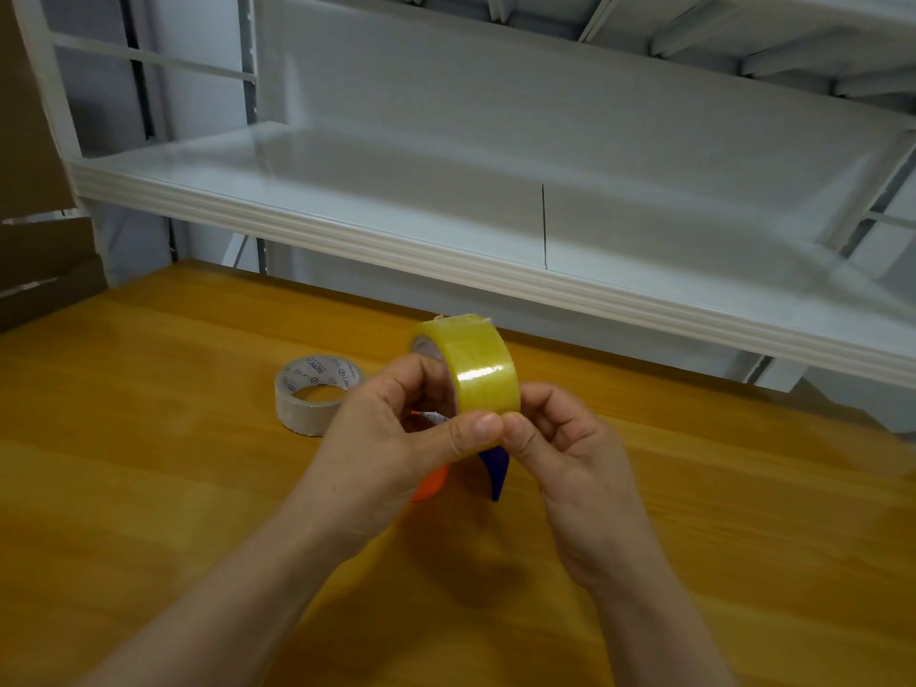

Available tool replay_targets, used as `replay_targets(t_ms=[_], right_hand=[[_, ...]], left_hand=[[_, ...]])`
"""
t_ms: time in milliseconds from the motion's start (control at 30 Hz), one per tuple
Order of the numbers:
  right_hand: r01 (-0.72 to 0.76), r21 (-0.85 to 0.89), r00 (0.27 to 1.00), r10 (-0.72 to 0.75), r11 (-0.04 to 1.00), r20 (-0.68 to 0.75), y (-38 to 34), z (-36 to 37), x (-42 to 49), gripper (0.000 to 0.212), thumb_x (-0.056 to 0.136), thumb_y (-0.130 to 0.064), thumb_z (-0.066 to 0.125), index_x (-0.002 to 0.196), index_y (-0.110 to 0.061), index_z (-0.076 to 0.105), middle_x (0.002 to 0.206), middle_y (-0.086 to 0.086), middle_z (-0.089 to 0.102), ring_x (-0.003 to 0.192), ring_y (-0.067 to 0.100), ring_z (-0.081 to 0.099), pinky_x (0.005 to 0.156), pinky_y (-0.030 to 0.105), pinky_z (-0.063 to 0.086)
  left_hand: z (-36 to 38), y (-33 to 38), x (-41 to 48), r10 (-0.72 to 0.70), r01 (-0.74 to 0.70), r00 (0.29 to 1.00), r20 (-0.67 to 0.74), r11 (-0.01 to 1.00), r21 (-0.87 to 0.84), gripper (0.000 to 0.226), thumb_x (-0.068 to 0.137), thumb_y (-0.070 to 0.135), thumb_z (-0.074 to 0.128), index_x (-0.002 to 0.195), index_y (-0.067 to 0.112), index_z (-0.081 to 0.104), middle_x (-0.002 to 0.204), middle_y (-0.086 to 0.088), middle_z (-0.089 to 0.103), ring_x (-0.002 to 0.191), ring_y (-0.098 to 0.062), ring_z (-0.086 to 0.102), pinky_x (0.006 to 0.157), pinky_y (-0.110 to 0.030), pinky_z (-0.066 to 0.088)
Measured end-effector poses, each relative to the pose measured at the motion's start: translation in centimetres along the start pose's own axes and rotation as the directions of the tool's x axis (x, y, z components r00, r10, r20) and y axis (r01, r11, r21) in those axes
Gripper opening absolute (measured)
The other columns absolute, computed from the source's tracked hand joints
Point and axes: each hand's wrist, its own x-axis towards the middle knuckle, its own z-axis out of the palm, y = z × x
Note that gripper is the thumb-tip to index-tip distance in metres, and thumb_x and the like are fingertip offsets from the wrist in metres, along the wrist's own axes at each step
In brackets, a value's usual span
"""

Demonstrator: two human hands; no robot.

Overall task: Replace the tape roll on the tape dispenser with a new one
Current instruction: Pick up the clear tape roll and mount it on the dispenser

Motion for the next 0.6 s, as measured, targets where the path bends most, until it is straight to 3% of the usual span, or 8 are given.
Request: replay_targets(t_ms=[133,267,333,400,500,600], right_hand=[[-0.070,0.166,0.997,0.074,0.984,-0.018,0.1,0.3,0.0,0.029,0.084,-0.019,0.062,0.107,-0.001,0.068,0.102,0.017,0.076,0.097,0.032,0.071,0.086,0.041,0.058],[-0.124,0.312,0.991,0.135,0.942,-0.014,0.0,0.4,0.1,0.028,0.083,-0.022,0.062,0.104,-0.005,0.070,0.101,0.015,0.076,0.092,0.026,0.072,0.081,0.035,0.060],[-0.162,0.368,0.985,0.170,0.915,0.013,-0.1,0.6,0.0,0.030,0.080,-0.026,0.065,0.102,-0.006,0.071,0.100,0.016,0.076,0.091,0.026,0.072,0.078,0.033,0.061],[-0.208,0.397,0.977,0.209,0.894,0.042,-0.1,0.7,0.0,0.036,0.078,-0.029,0.066,0.104,-0.005,0.070,0.100,0.017,0.075,0.091,0.027,0.070,0.078,0.035,0.059],[-0.228,0.374,0.972,0.230,0.899,0.040,-0.4,0.8,0.0,0.041,0.082,-0.027,0.063,0.119,-0.008,0.064,0.106,0.016,0.075,0.090,0.026,0.071,0.074,0.038,0.059],[-0.217,0.356,0.975,0.220,0.909,0.031,-0.6,0.9,0.0,0.047,0.085,-0.032,0.060,0.128,-0.013,0.060,0.118,0.020,0.070,0.096,0.030,0.067,0.078,0.047,0.055]], left_hand=[[0.0,-0.1,0.0,0.083,-0.071,0.987,-0.138,0.994,0.089,0.037,0.062,0.048,0.081,0.088,0.025,0.065,0.085,0.005,0.065,0.079,-0.014,0.060,0.073,-0.042,0.053],[-0.9,0.1,0.2,0.124,-0.040,0.935,-0.332,0.968,0.248,0.047,0.065,0.056,0.073,0.105,0.041,0.055,0.106,0.016,0.058,0.099,-0.002,0.057,0.085,-0.031,0.049],[-1.3,0.2,0.4,0.047,0.012,0.956,-0.291,0.980,0.197,0.058,0.071,0.053,0.079,0.122,0.042,0.053,0.123,0.014,0.057,0.115,-0.003,0.054,0.094,-0.033,0.048],[-1.4,0.1,0.5,-0.025,0.046,0.973,-0.227,0.995,0.085,0.058,0.073,0.044,0.075,0.128,0.039,0.056,0.121,0.009,0.064,0.113,-0.008,0.061,0.094,-0.037,0.054],[-1.6,0.0,0.5,0.020,0.023,0.972,-0.232,0.983,0.183,0.029,0.084,0.041,0.062,0.112,0.037,0.065,0.101,0.013,0.072,0.095,-0.007,0.067,0.085,-0.038,0.058],[-1.9,0.2,0.6,0.054,-0.010,0.987,-0.150,0.961,0.278,0.020,0.090,0.042,0.051,0.106,0.041,0.063,0.093,0.020,0.070,0.089,0.000,0.066,0.076,-0.026,0.051]])
